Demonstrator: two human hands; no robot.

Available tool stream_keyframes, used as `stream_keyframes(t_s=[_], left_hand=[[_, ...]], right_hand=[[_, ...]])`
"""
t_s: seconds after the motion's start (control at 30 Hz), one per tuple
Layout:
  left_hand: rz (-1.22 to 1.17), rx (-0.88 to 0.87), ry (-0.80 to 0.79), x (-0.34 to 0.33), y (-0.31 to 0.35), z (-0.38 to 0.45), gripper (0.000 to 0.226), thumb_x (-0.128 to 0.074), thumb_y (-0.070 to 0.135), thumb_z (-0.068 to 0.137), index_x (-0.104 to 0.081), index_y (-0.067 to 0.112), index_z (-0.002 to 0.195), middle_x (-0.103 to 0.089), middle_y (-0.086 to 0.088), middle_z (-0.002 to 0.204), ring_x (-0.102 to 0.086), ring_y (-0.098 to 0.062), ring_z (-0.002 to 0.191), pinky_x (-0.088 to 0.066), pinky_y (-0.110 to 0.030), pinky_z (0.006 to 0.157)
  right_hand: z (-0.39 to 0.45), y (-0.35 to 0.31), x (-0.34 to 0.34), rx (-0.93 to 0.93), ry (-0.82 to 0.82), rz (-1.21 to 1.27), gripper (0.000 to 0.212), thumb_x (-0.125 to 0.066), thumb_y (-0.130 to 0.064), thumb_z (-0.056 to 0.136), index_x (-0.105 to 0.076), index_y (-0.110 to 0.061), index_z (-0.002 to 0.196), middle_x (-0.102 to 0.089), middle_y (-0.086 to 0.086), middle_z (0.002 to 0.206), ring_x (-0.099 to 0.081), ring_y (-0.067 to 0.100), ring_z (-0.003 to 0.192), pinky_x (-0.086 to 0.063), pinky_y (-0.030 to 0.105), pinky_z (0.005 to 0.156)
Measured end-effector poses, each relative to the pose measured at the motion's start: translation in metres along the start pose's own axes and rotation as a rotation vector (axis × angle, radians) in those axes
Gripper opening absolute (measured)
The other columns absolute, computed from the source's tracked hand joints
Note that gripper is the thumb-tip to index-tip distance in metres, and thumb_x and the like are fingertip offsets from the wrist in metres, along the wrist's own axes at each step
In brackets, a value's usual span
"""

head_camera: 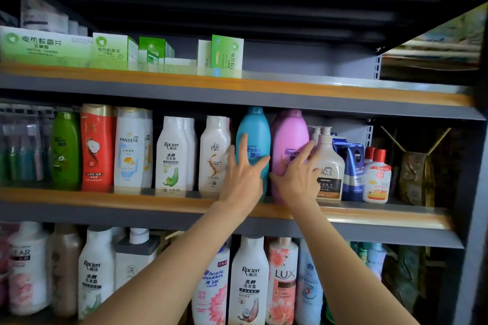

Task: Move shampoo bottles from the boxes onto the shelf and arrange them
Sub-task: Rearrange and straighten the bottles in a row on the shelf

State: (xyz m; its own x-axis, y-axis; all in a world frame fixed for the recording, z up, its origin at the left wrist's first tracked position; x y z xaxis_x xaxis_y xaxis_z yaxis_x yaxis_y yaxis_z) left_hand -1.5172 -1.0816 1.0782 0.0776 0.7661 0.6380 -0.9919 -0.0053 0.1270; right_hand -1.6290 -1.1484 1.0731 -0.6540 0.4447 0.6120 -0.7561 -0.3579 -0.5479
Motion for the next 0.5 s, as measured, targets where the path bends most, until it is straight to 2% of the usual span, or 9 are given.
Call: stream_keyframes(t_s=[0.07, 0.13, 0.27, 0.37, 0.5], left_hand=[[0.005, -0.007, -0.017, -0.003, 0.001, -0.004, 0.054, -0.042, 0.005, 0.092, -0.041, 0.029, 0.14, 0.011, -0.011, 0.156, -0.007, -0.038, 0.141, -0.025, -0.042, 0.114], [-0.011, -0.014, -0.015, -0.006, 0.003, -0.009, 0.052, -0.043, 0.004, 0.092, -0.042, 0.028, 0.139, 0.01, -0.012, 0.156, -0.009, -0.038, 0.14, -0.028, -0.043, 0.112], [-0.101, 0.006, 0.009, -0.008, 0.001, -0.014, 0.048, -0.046, 0.001, 0.091, -0.05, 0.022, 0.134, 0.005, -0.013, 0.156, -0.011, -0.038, 0.14, -0.031, -0.043, 0.11], [-0.125, 0.014, 0.007, -0.01, -0.001, -0.015, 0.046, -0.047, 0.002, 0.092, -0.051, 0.021, 0.134, 0.005, -0.013, 0.156, -0.009, -0.036, 0.141, -0.03, -0.043, 0.112], [-0.098, 0.025, -0.014, -0.012, -0.006, -0.015, 0.047, -0.044, 0.009, 0.094, -0.045, 0.024, 0.138, 0.011, -0.008, 0.156, -0.003, -0.031, 0.143, -0.022, -0.04, 0.117]], right_hand=[[0.001, 0.004, -0.005, -0.017, -0.006, -0.001, 0.117, -0.072, -0.041, 0.076, 0.014, -0.005, 0.146, -0.009, 0.014, 0.153, -0.036, 0.041, 0.127, -0.045, 0.047, 0.09], [0.0, 0.007, -0.009, -0.04, -0.004, 0.003, 0.118, -0.073, -0.042, 0.074, 0.01, -0.002, 0.146, -0.021, 0.014, 0.147, -0.041, 0.04, 0.124, -0.046, 0.047, 0.089], [0.002, 0.009, -0.011, -0.069, 0.008, 0.037, 0.111, -0.075, -0.048, 0.068, -0.009, 0.002, 0.142, -0.035, 0.014, 0.135, -0.051, 0.038, 0.114, -0.047, 0.046, 0.088], [0.003, 0.008, -0.013, -0.05, 0.005, 0.045, 0.108, -0.076, -0.051, 0.065, -0.016, 0.002, 0.138, -0.037, 0.015, 0.131, -0.054, 0.038, 0.11, -0.049, 0.047, 0.086], [0.006, 0.005, -0.017, -0.024, -0.034, 0.058, 0.104, -0.076, -0.045, 0.069, -0.015, 0.003, 0.138, -0.035, 0.016, 0.132, -0.052, 0.038, 0.115, -0.048, 0.046, 0.087]])
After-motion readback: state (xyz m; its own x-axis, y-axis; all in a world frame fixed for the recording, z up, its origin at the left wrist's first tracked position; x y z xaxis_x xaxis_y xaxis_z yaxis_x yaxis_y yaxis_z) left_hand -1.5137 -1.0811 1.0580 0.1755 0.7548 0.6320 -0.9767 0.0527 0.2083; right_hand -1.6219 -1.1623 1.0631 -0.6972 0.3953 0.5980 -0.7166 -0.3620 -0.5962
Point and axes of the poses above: each hand's wrist, its own z-axis towards the middle knuckle, its own x-axis out of the back of the hand, y = z × x, the point moved 10 cm from there along z, towards the middle knuckle
